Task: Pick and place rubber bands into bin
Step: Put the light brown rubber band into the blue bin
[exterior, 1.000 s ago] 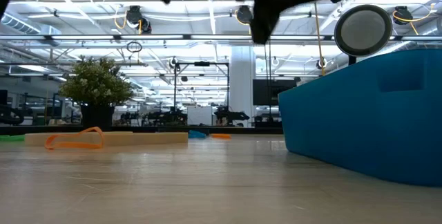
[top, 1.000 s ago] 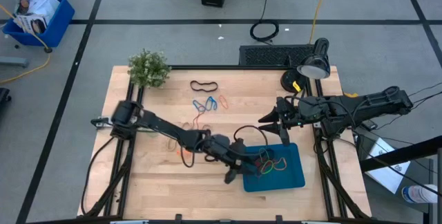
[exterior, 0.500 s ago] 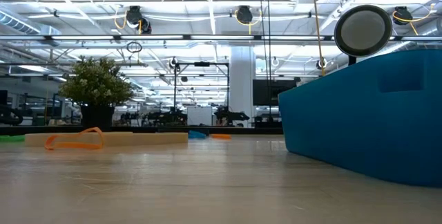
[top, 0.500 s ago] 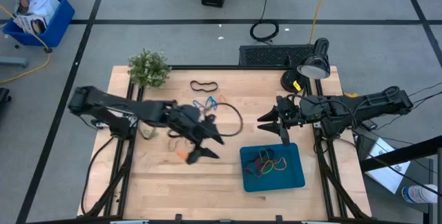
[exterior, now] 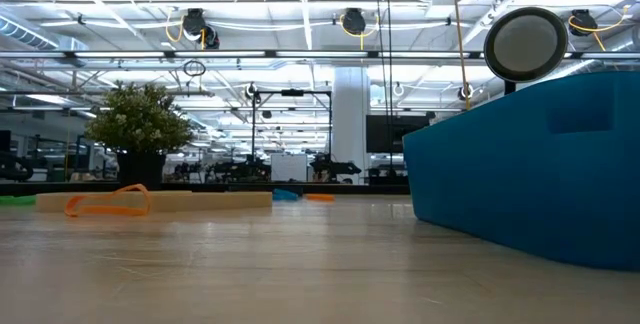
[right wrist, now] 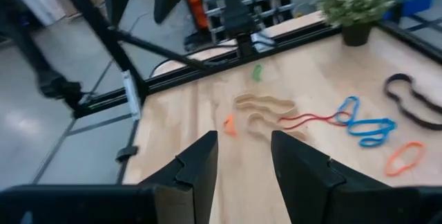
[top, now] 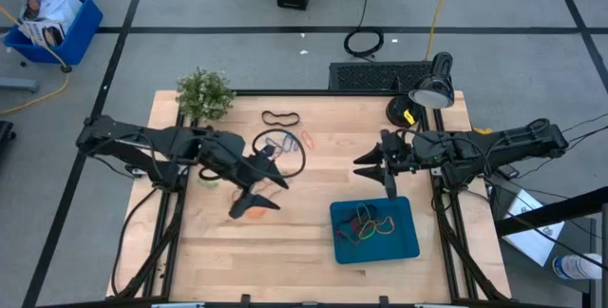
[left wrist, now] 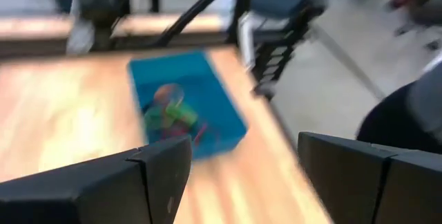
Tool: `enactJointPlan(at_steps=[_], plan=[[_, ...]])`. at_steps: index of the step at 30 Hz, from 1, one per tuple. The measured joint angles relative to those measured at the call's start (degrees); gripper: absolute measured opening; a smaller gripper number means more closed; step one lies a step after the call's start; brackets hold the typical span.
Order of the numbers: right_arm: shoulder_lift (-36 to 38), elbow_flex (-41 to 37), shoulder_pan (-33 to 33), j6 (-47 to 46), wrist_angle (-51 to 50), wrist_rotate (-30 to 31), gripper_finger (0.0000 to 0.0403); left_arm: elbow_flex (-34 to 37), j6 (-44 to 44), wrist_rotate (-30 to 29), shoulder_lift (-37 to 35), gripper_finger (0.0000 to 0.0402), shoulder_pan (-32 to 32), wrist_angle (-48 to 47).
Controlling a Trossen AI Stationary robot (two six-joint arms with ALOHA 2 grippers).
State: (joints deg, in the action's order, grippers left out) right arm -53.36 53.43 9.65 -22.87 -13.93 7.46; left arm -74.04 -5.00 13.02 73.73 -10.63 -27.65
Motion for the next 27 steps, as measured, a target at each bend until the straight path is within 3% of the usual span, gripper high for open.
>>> enactJointPlan(at_steps=[8,18,27], plan=[[0.0,0.0,-1.2,0.3,0.0,4.8,0.013,0.1,-8.4,-20.5,2.8,0.0271,3.0,-19.3],[0.0,0.0,-3.0,1.1,2.2,4.7,0.013,0.0,-3.9,-19.2,15.7,0.0271,7.8,-19.0],[0.0,0.0,-2.9,1.1,2.6,4.5,0.013,0.0,-6.3,-19.9,27.7,0.0271,12.0,-18.8]])
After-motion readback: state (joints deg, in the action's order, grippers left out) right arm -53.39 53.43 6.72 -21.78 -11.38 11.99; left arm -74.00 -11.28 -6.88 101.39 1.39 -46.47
